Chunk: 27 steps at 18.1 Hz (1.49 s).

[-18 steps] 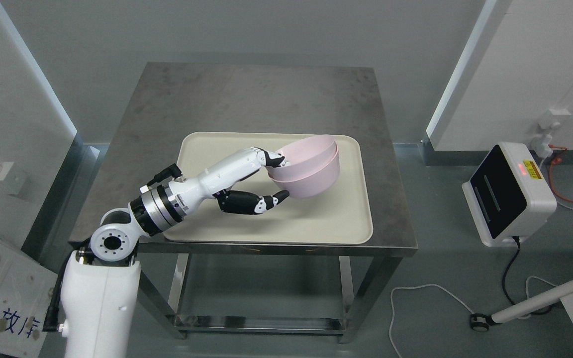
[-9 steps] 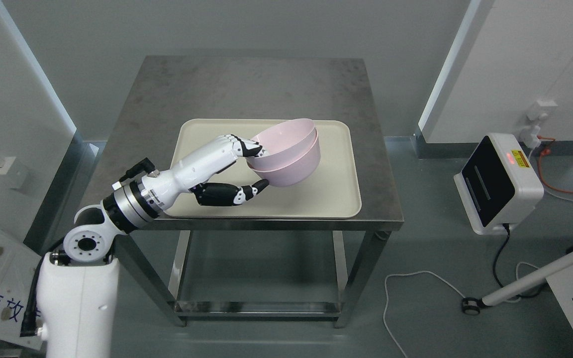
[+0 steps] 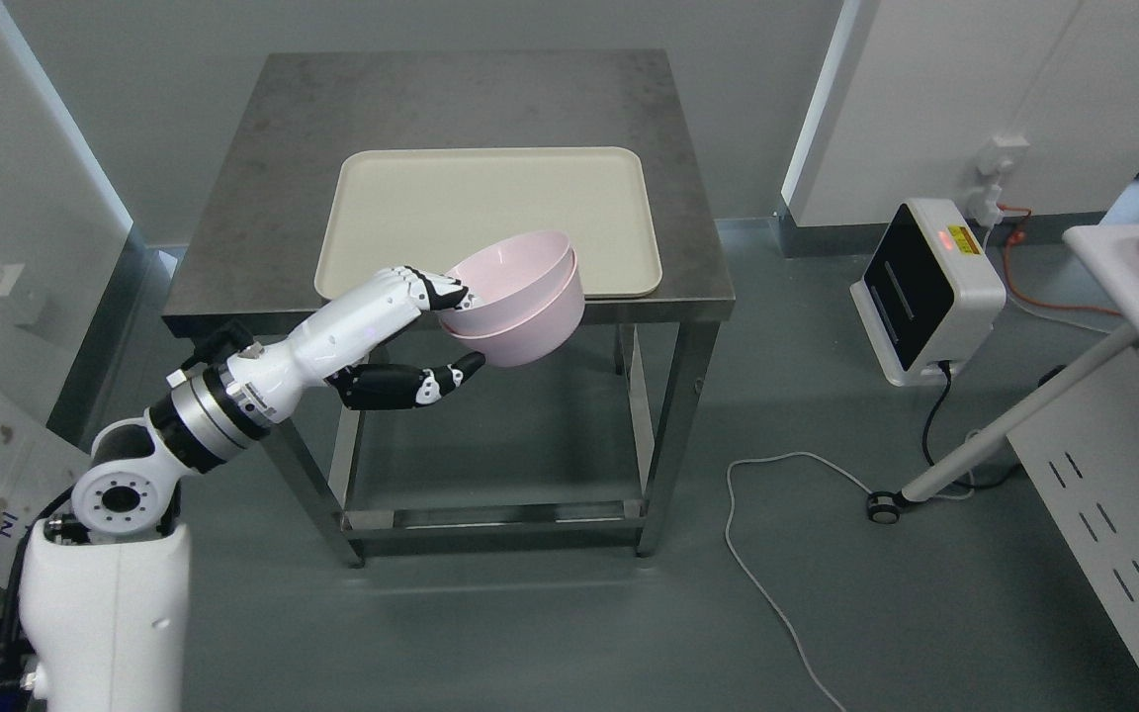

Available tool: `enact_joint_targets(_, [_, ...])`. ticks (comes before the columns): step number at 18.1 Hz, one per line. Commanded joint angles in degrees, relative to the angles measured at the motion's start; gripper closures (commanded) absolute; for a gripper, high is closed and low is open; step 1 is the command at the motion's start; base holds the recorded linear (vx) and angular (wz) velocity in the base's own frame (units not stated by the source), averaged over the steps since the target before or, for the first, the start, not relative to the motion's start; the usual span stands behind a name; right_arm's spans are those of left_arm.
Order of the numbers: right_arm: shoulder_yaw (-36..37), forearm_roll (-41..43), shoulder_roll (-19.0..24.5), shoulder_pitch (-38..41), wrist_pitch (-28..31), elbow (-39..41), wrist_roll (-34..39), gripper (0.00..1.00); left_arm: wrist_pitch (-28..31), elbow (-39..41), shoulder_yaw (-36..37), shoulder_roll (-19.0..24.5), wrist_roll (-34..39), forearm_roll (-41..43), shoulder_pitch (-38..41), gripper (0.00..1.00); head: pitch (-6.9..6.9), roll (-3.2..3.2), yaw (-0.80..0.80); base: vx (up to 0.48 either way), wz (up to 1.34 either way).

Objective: Stack pink IKEA bowls on left shelf middle
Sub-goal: 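Carry the stacked bowls in the left hand while turning toward the blue bins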

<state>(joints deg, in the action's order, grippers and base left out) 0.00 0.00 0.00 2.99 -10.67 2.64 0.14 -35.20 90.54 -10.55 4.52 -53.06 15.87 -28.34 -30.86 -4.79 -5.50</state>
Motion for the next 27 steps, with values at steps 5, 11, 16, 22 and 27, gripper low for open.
enact_joint_targets(5, [0.61,-0.44,-1.00,-0.01,0.04,0.00,0.04,0.00,-1.10,1.13,-3.86,1.89,0.06,0.03,1.10,0.96,0.00,0.00,0.00,-0.407,0.05])
enact_joint_targets(11, [0.53,-0.44,-1.00,-0.01,0.04,0.00,0.04,0.00,-1.10,1.30,-3.86,-1.43,0.24,0.04,-0.74,0.96,0.00,0.00,0.00,-0.387,0.21])
enact_joint_targets(16, [0.61,-0.44,-1.00,-0.01,0.04,0.00,0.04,0.00,-0.93,1.92,-2.81,-3.52,0.24,0.04,-2.50,0.96,0.00,0.00,0.00,-0.369,0.28])
enact_joint_targets(22, [0.53,-0.44,-1.00,-0.01,0.04,0.00,0.04,0.00,-0.05,1.92,-2.02,-3.52,0.33,0.12,-6.10,0.96,0.00,0.00,0.00,-0.324,0.34])
enact_joint_targets(27, [0.61,-0.44,-1.00,-0.01,0.04,0.00,0.04,0.00,1.27,1.92,0.62,-3.52,0.68,0.56,-8.57,0.96,0.00,0.00,0.00,-0.330,0.40])
